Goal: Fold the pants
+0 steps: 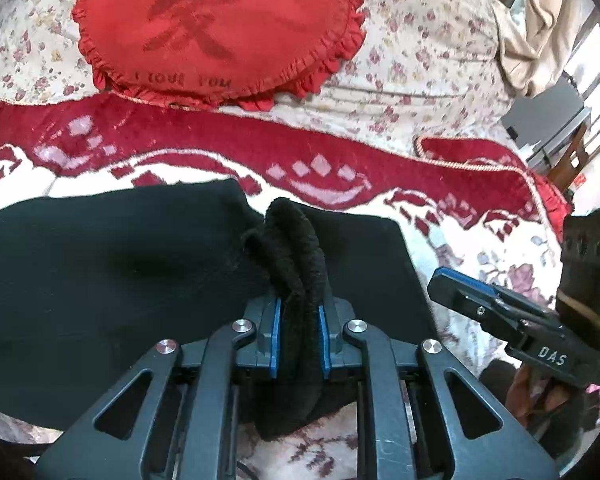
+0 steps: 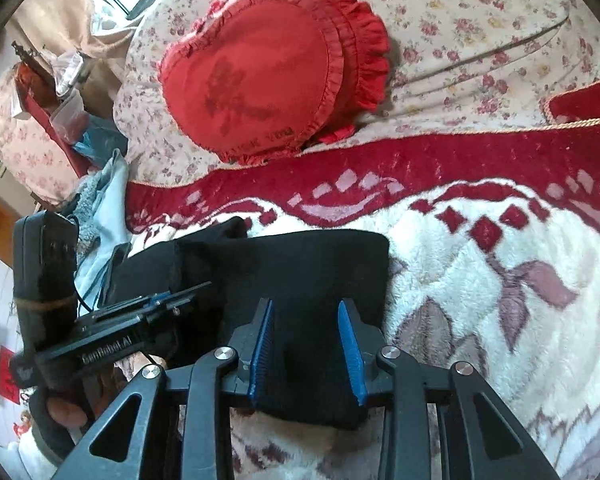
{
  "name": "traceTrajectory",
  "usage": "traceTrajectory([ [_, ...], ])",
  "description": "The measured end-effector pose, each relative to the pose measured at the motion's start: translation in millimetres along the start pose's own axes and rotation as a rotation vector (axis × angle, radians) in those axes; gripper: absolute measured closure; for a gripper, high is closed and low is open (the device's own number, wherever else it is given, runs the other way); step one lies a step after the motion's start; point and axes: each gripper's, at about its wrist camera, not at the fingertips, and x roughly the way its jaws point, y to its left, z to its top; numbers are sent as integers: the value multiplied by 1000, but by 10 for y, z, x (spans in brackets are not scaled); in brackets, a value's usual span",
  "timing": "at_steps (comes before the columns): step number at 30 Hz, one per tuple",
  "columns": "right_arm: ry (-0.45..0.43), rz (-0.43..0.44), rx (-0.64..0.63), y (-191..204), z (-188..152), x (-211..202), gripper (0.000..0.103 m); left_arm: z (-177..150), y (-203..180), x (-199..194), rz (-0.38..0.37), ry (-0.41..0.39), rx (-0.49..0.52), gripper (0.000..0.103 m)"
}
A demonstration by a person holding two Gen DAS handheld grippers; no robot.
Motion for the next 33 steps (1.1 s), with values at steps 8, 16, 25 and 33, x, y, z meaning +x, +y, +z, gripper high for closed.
traceTrajectory([
  [8,-1,17,-54,212,41,17,71,81,-5,-238,25,-43,26,90],
  [16,54,-33,-96,227,2,447,72,-38,262,47,76,24,-25,90],
  [25,64,-42,-110,117,33,536,74,-57,310,197,85,42,-44,90],
  [33,46,-47,-160,320,-71,201,73,-84,267,79,103,31,-20,89],
])
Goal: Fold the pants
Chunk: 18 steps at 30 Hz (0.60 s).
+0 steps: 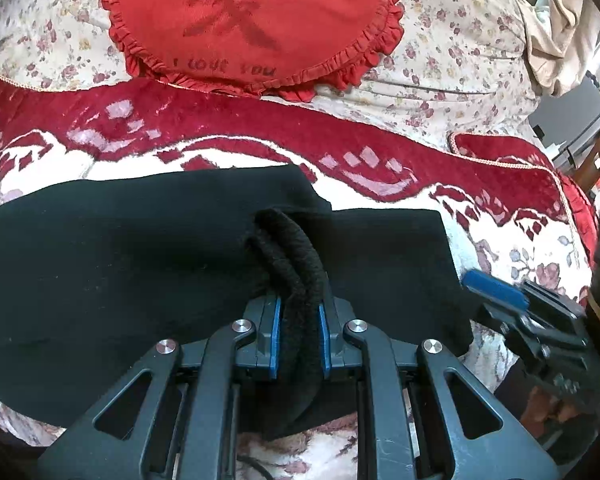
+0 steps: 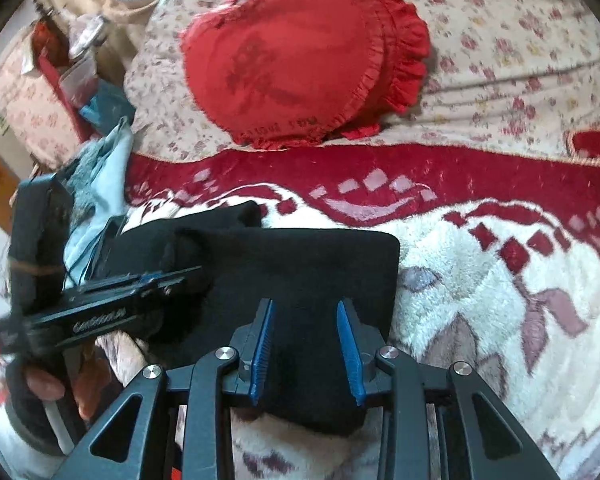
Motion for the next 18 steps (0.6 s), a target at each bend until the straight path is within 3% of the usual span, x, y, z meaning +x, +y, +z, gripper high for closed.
traceTrajectory([
  [6,81,-66,-65,133,-323,112,72,-52,80,34,-14,-4,-36,81],
  [10,77,-107,-107,229,-442,106,72,-92,131,-54,-6,6,-42,76],
  [14,76,-57,-60,167,-359,0,72,-117,118,-243,33,-25,-13,74],
  [16,43,-32,-22,120,-266,-65,72,-107,114,-334,15,-44,-10,74],
  [18,13,-66,-11,97,-144,-80,72,-82,78,-373,10,-57,-1,74],
])
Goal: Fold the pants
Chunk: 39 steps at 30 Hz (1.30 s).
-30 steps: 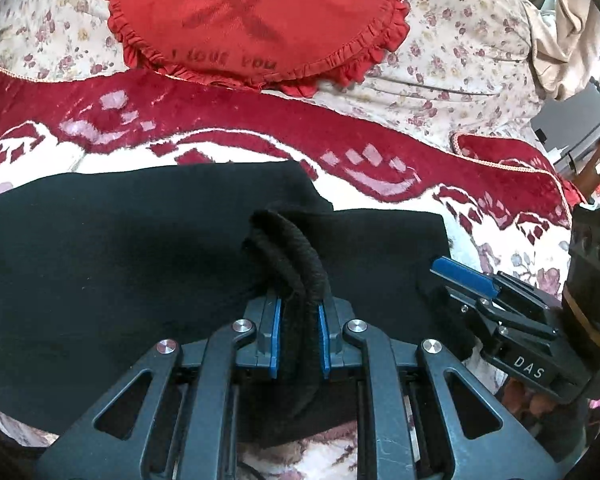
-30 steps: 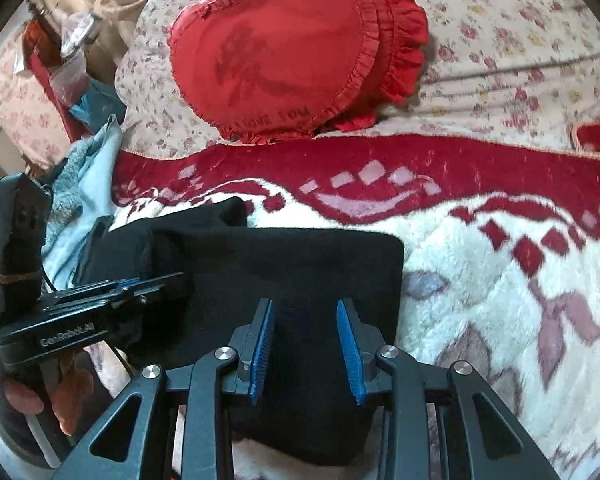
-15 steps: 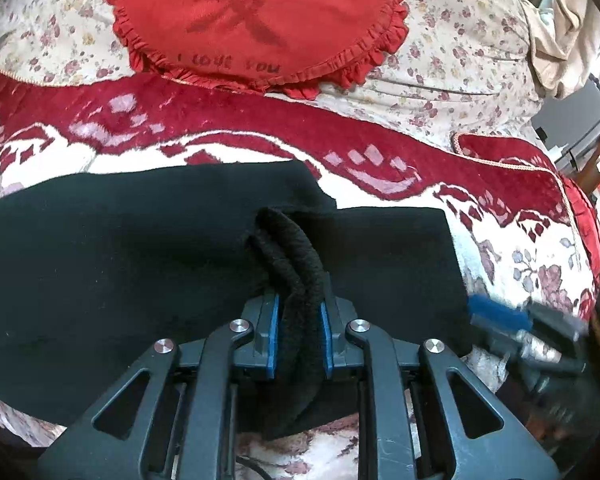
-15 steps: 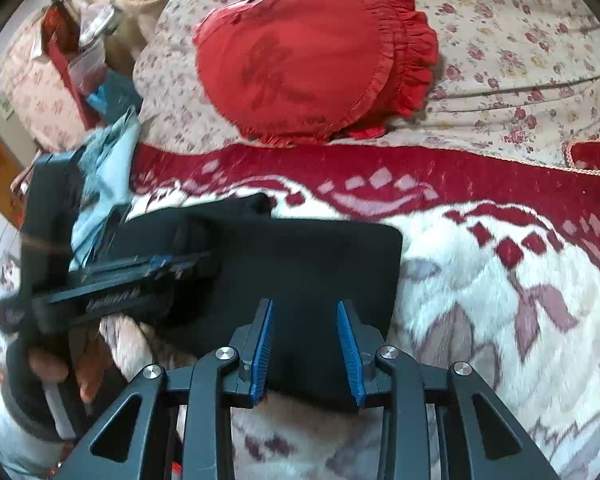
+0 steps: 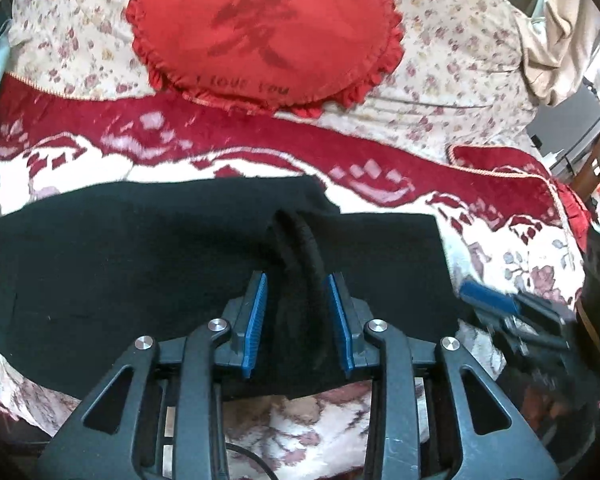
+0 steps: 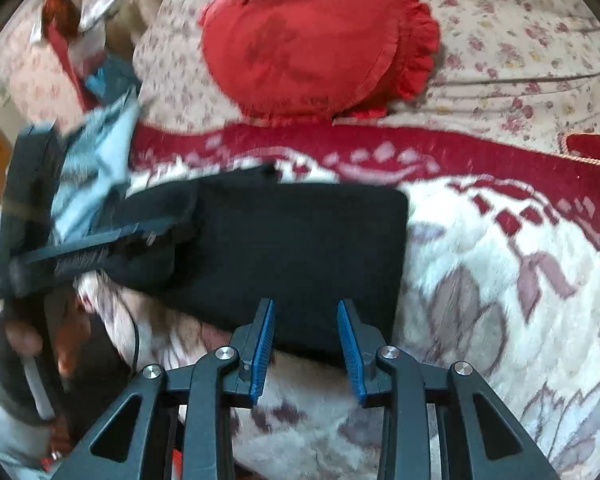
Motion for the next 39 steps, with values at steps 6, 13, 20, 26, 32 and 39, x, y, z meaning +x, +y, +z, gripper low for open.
traceTrajectory([
  [6,-22,-58,7,-19,343,239,72,96,-39,198,54,0,-7,74],
  [13,13,-69,39,-159,501,578,72,122,71,435,70,25,-32,70],
  [20,22,-74,30,-152,587,653,72,120,85,443,62,19,-32,69],
  [26,13,-49,27,-44,491,486,72,94,64,361,77,15,-32,69],
  [32,26,-30,-46,179,191,300,72,8,39,197,94,-4,-15,69],
  [39,61,-38,-84,279,-65,350,71,-76,114,63,108,-17,-32,64],
])
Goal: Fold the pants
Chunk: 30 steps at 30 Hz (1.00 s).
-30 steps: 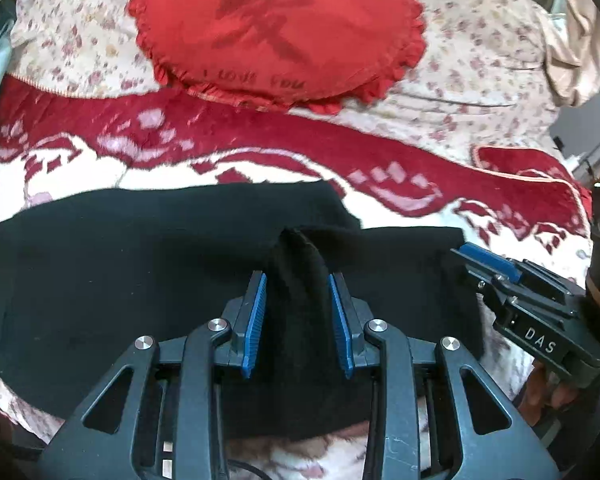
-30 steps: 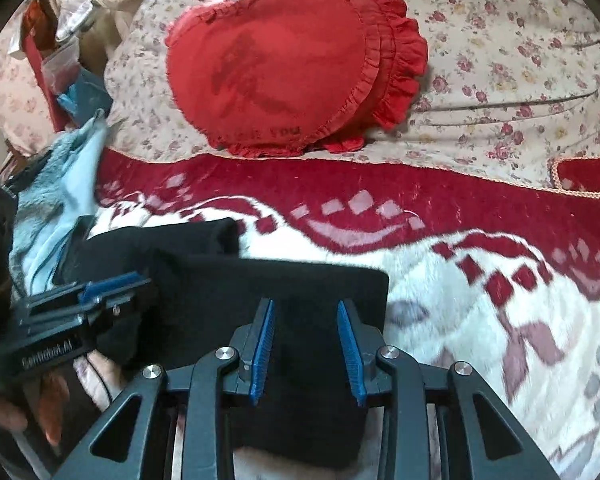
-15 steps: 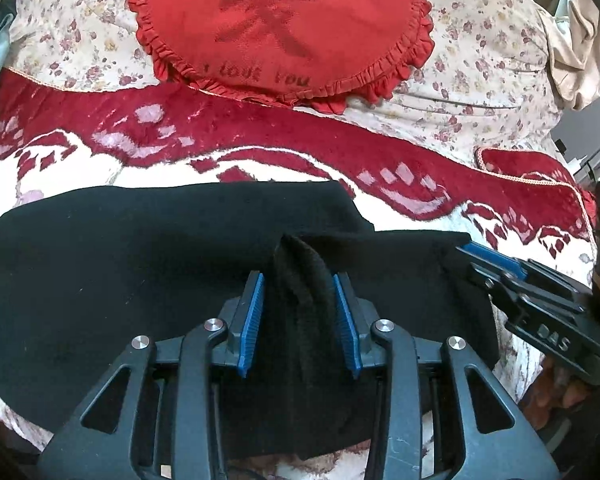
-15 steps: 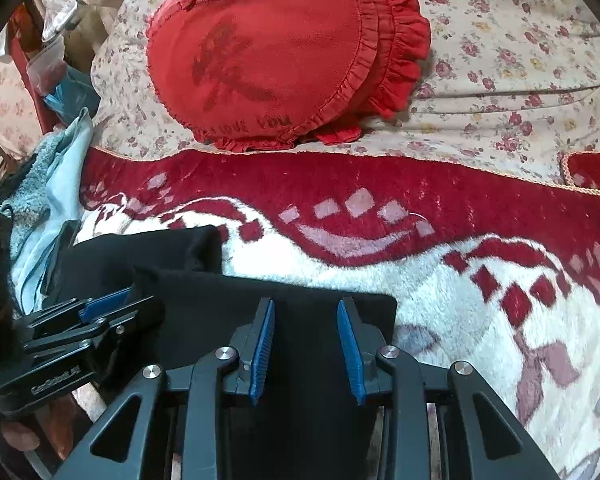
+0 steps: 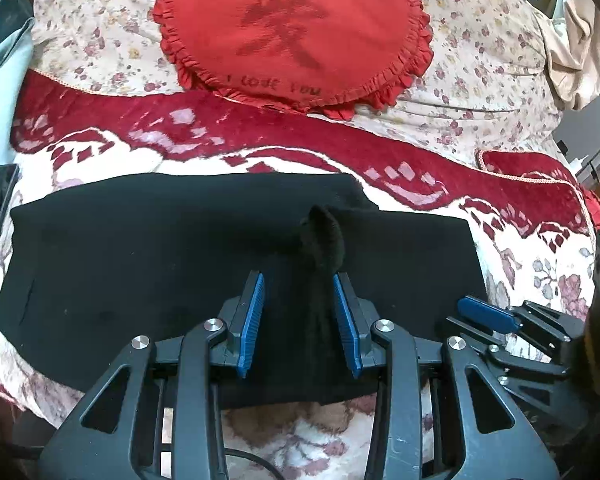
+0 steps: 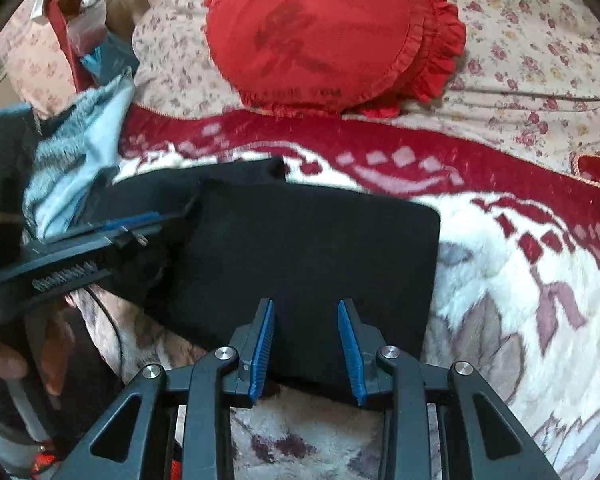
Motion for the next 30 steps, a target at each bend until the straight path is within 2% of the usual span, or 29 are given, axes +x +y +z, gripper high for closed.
traceTrajectory([
  [2,-6,-17,-30,42,-14,15,68,-15,16,-11,7,-1,-7,52],
  [5,3,-45,-62,124,-11,6,66,-28,53,-40,-4,-5,-24,52],
  [14,-19,11,-48,295,181,-35,66,-89,219,-114,-6,1,-75,52],
  [20,-38,-29,-96,435,448,196,66,-196,464,-301,-1,-19,-128,51],
  [30,-39,-20,-137,728,653,408,66,-361,950,-518,22,-44,-257,49],
])
